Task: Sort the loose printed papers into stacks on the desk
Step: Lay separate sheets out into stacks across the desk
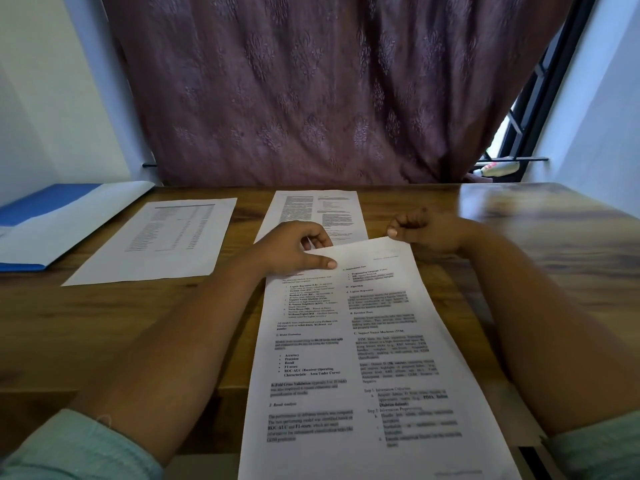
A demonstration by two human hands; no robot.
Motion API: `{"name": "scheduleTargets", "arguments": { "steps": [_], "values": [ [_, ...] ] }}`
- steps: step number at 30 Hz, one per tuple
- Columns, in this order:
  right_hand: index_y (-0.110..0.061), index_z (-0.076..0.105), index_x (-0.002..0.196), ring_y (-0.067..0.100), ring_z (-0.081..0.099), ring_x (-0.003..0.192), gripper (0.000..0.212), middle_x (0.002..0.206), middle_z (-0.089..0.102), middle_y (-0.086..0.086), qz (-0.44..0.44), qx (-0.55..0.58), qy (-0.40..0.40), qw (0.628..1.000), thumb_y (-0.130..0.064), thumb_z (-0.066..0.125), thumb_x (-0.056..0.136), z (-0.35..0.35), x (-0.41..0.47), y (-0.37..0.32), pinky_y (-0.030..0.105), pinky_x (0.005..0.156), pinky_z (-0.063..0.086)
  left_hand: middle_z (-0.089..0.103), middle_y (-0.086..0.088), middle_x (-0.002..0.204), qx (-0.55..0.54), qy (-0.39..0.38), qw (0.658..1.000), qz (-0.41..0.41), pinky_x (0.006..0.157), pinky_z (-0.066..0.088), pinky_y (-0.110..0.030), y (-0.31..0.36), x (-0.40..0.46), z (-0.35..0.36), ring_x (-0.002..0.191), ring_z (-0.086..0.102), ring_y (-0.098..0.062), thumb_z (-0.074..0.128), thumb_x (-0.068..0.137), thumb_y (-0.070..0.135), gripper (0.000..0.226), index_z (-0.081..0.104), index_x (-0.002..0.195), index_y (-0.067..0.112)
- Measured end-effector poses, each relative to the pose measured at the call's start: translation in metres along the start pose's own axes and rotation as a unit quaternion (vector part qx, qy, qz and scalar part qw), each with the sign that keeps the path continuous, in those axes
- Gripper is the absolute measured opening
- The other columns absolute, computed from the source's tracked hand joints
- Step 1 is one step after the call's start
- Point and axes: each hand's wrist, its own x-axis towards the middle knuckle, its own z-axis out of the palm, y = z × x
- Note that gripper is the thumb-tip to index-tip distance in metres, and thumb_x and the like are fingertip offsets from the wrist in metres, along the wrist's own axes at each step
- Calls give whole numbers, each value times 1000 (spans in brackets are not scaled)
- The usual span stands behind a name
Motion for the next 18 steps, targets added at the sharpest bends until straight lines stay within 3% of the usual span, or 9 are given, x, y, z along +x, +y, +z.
{"name": "scheduleTargets", "arguments": {
  "steps": [3,6,9,12,15,18],
  "values": [
    [-13,70,94,18,64,89,23,96,72,5,-9,42,20,999,-35,65,90,0,-2,-5,33,87,50,71,8,85,-42,38,998,8,63,47,-8,2,1,-2,78,65,-9,83,77,24,19,72,91,19],
    [-9,71,95,25,70,92,25,94,74,10,-13,69,-10,998,-26,79,78,-1,-3,-8,35,87,55,75,-2,79,-86,31,996,7,67,53,-10,4,-1,-7,76,71,-15,84,75,16,18,75,90,12],
    [-5,72,94,17,72,84,21,88,76,6,-10,71,-26,997,-19,79,79,-2,-4,-7,29,81,55,76,-2,81,-91,17,996,7,65,53,-10,5,-5,-10,78,71,-17,82,78,16,14,76,90,13],
    [-5,70,97,21,72,90,19,91,76,10,-13,83,-39,996,-18,74,83,-4,-5,-6,31,86,54,75,-5,84,-89,24,996,1,69,54,-15,9,-6,-11,81,71,-19,79,82,22,11,76,92,17],
    [-11,68,96,19,69,93,12,92,75,3,-12,65,-12,998,-22,69,89,-5,-2,-3,33,89,51,73,3,93,-52,38,998,-20,72,49,-18,9,-6,-14,87,67,-11,79,78,39,28,72,101,25],
    [-25,63,90,15,62,81,13,85,66,-5,15,41,126,991,-34,57,96,1,5,1,30,74,50,58,15,120,-15,60,996,-60,73,48,-18,12,-8,-15,99,57,-6,82,71,48,65,54,127,31]
  ]
}}
